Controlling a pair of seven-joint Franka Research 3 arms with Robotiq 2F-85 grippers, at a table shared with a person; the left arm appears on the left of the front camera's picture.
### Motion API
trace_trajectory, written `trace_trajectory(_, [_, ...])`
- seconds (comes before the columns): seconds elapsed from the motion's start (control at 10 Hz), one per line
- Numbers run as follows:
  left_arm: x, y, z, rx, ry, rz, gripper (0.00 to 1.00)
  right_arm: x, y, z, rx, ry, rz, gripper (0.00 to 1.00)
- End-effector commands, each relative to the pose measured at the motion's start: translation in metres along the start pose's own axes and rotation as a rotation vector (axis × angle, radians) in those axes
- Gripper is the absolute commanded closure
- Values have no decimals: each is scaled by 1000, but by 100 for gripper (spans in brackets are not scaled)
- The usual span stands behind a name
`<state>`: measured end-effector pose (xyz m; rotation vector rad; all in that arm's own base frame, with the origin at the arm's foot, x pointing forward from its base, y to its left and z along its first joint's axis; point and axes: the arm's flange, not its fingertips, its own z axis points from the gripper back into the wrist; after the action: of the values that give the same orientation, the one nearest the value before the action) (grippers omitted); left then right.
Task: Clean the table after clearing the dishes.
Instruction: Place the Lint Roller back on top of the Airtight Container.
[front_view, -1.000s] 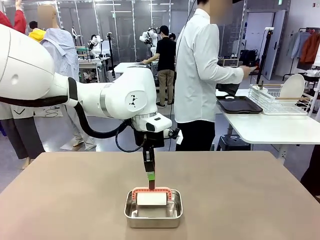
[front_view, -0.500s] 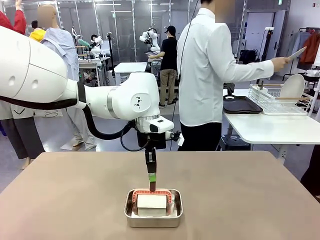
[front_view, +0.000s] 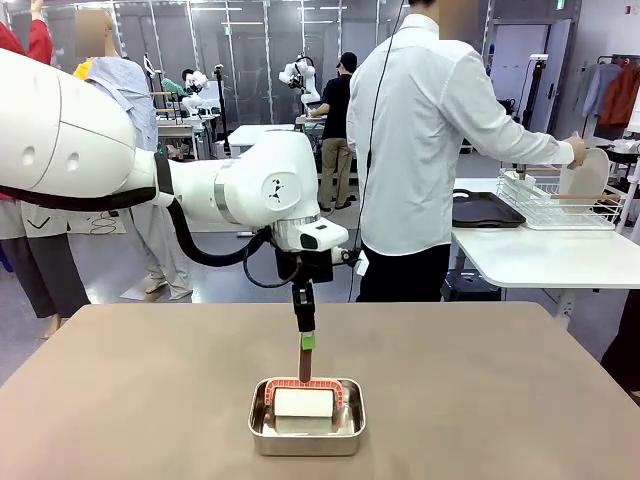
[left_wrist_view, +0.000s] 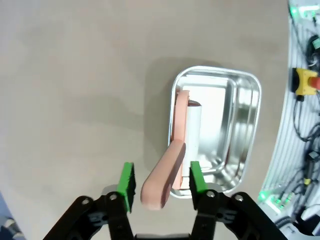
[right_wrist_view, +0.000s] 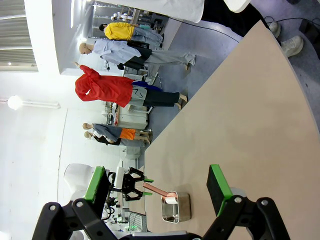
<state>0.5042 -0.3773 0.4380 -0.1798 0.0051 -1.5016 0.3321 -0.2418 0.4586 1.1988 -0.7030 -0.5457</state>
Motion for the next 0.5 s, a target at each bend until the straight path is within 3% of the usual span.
trace_trajectory(0.0, [4,-2,9,26,-3,8,0,0,3,1,8,0,-6,0])
trace_trajectory(0.4, [-3,-2,12,21,-21,27,0,0,3,1,8,0,-6,0])
